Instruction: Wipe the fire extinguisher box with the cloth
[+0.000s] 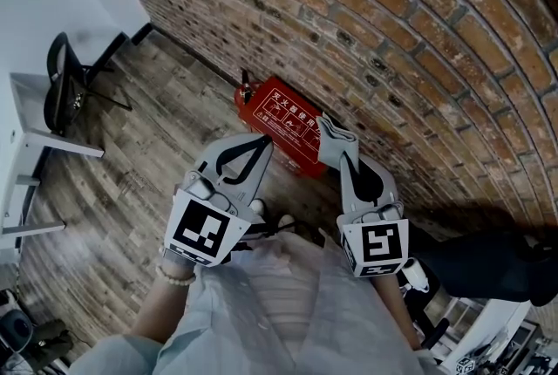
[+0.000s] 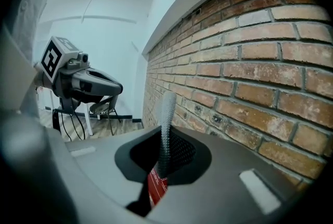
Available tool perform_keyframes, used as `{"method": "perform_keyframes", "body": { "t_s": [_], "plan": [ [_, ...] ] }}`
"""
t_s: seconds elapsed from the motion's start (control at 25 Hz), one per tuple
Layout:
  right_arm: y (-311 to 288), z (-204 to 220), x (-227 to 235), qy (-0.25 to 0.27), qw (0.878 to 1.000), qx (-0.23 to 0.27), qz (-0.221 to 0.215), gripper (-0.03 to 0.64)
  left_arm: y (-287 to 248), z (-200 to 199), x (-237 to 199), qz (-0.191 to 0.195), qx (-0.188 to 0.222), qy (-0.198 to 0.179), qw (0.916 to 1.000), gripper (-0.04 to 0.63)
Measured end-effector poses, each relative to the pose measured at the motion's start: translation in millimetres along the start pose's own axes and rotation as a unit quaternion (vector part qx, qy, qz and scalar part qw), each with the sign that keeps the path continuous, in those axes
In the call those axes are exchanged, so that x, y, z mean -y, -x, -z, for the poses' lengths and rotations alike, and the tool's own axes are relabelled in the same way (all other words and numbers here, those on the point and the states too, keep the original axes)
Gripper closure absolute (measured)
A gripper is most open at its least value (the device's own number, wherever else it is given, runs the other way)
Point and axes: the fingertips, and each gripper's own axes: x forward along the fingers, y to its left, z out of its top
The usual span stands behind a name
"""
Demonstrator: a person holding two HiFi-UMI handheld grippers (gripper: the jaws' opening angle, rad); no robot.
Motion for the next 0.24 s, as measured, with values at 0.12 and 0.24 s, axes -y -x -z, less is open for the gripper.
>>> {"method": "perform_keyframes", "body": {
  "t_s": [0.12,0.24],
  "plan": [
    [-1.6,2.6,-1.9,0.007,1.000,-0.004,-0.002,0.600,-0.2,0.9,-2.1,-0.004,0.002,0.005,1.0000,0.598],
    [-2.7,4.9,-4.1,0.010,1.000,-0.007,-0.003,0.600,0.3,1.9,-3.8,-0.005,0.002,0.007,1.0000,0.598]
  ]
}}
